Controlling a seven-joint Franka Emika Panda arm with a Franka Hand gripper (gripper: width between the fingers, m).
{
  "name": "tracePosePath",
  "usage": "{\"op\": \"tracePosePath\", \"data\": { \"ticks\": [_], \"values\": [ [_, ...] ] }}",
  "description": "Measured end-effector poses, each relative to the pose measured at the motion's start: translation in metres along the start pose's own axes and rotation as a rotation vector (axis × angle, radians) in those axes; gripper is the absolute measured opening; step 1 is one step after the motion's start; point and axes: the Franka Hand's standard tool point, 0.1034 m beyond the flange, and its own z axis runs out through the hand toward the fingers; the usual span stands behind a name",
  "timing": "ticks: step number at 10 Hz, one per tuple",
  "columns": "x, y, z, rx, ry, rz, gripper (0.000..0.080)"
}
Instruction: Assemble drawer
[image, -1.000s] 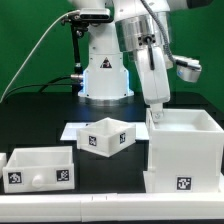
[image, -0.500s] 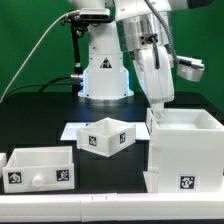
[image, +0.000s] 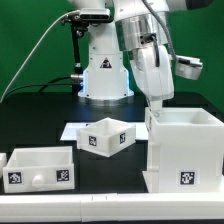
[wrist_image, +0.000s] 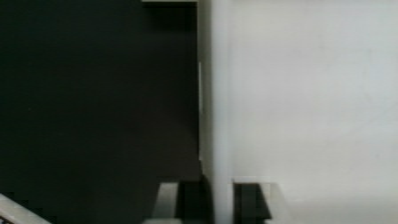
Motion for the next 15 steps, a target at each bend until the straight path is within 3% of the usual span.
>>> {"op": "tracePosePath", "data": {
  "ticks": [5, 6, 7, 8, 9, 10, 11, 12, 14, 15],
  "values": [
    [0.003, 0.000, 0.001, 0.021, 0.009, -0.021, 0.0035],
    [0.003, 0.000, 0.001, 0.021, 0.009, -0.021, 0.0107],
    [0.003, 0.000, 0.001, 0.021, 0.009, -0.021, 0.0246],
    [0.003, 0.000, 0.001, 0.021, 0.009, -0.021, 0.0446],
    [0.003, 0.000, 0.001, 0.021, 0.009, -0.021, 0.0446],
    [0.003, 0.000, 0.001, 0.021, 0.009, -0.021, 0.0574],
    [0.002, 0.000, 0.001, 0.021, 0.008, -0.021, 0.0628],
    [-0.001, -0.003, -0.007, 0.028, 0.000, -0.027, 0.0628],
    [-0.002, -0.004, -0.032, 0.052, -0.019, -0.028, 0.0645],
    [-0.001, -0.004, -0.044, 0.049, -0.036, -0.016, 0.0649]
  ]
}}
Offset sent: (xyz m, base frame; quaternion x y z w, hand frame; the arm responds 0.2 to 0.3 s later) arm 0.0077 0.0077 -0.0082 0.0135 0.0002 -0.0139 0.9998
